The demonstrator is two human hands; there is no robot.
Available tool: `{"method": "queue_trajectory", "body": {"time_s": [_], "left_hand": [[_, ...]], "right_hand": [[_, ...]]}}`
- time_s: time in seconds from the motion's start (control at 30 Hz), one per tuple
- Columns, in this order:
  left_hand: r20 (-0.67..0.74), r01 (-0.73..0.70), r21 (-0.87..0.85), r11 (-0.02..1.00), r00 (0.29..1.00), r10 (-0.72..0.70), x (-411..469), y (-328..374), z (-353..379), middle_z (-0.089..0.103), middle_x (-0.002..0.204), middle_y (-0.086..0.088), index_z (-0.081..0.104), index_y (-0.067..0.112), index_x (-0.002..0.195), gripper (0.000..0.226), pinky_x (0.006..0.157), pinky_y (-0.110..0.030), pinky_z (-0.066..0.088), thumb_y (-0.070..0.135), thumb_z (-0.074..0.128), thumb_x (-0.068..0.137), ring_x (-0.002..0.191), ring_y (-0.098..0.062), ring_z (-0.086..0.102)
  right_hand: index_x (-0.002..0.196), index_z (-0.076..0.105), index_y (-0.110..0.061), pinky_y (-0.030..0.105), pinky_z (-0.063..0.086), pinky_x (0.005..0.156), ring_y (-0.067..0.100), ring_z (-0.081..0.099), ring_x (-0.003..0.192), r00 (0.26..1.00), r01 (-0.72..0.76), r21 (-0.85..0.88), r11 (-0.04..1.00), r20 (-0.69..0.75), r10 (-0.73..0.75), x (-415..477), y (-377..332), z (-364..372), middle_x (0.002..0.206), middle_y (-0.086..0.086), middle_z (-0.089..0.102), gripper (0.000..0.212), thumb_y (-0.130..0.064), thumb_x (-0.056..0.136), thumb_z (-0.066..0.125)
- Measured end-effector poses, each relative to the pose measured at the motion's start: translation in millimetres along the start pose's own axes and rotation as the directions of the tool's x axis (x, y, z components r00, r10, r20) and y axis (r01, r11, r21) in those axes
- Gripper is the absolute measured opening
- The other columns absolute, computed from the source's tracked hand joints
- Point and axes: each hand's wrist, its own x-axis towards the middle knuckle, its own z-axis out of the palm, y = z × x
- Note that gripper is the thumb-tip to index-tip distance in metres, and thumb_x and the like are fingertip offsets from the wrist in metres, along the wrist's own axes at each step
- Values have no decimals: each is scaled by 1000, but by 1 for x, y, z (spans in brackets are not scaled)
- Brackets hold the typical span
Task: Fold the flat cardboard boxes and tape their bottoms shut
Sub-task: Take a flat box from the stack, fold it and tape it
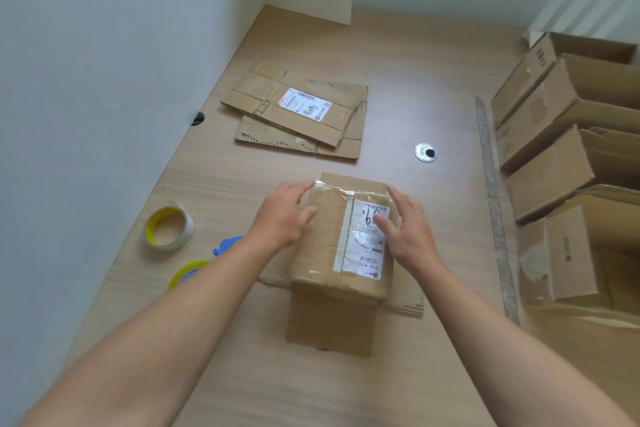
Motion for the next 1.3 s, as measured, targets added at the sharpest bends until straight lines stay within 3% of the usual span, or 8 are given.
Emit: {"method": "queue_trajectory", "body": {"time_s": [0.2, 0.5, 0.83, 0.97, 1.07, 1.13, 1.23, 1.3], "left_hand": [[135, 8, 124, 992, 991, -25, 60, 5, 7, 59, 126, -2, 61, 17, 132, 35, 104, -31, 38, 28, 58, 99, 118, -20, 54], [181, 67, -11, 998, 981, -64, 64, -10, 11, 66, 108, 0, 69, 16, 110, 21, 88, -30, 45, 29, 61, 97, 101, -17, 60], [32, 86, -4, 996, 996, -85, 46, -6, 25, 70, 112, -1, 68, 17, 117, 24, 83, -24, 37, 30, 55, 100, 108, -21, 60], [108, 203, -230, 952, 977, -183, 15, -3, 23, 46, 151, -2, 29, 28, 155, 58, 111, -27, 31, 38, 50, 102, 138, -21, 44], [120, 237, -274, 932, 970, -212, -34, -17, 28, 29, 161, 3, 16, 31, 158, 72, 120, -39, 26, 47, 53, 98, 146, -16, 30], [124, 258, -314, 914, 965, -230, -71, -28, 30, 36, 157, 5, 22, 32, 156, 74, 114, -31, 32, 45, 60, 95, 140, -8, 39], [201, 188, -358, 915, 972, -122, -107, -32, 32, 54, 134, 32, 32, 57, 143, 70, 98, -10, 40, 39, 71, 87, 115, 17, 51], [165, 111, -247, 963, 984, -71, -114, -33, 39, 55, 135, 26, 33, 43, 149, 78, 92, -1, 36, 32, 76, 85, 112, 15, 54]], "right_hand": [[140, 52, -27, 19, 31, 99, 1, 41, 116, 1000, -4, -29, 1000, 0, 4, 14, 7, 4, 140, -7, 41, 46, -26, 95, 63], [139, 50, -32, 24, 42, 97, 1, 51, 98, 993, -48, 45, 998, 106, 43, 24, 12, -4, 128, -11, 39, 49, -27, 93, 65], [150, 40, -28, 18, 29, 99, 10, 47, 121, 998, -56, -33, 998, -19, 55, 9, 8, 8, 140, -5, 49, 55, -30, 98, 59], [155, 25, -39, 33, 40, 108, 13, 53, 126, 983, -154, 208, 966, -69, 172, -17, 8, 9, 149, -9, 43, 66, -41, 97, 58], [152, 33, -40, 27, 43, 99, 5, 54, 121, 987, -146, 269, 952, -28, 159, -58, 22, 5, 146, -13, 44, 63, -41, 95, 61], [150, 36, -40, 20, 43, 97, -3, 52, 121, 987, -161, 277, 947, 47, 154, -90, 36, 5, 147, -12, 45, 63, -39, 94, 64], [153, 28, -35, 4, 39, 92, -17, 47, 119, 982, -140, 255, 957, 159, 101, -120, 48, 11, 148, -16, 44, 79, -32, 89, 73], [156, 22, -29, 6, 36, 99, -12, 50, 121, 986, -97, 184, 978, 149, 70, -126, 49, 17, 143, -16, 47, 88, -28, 87, 76]]}}
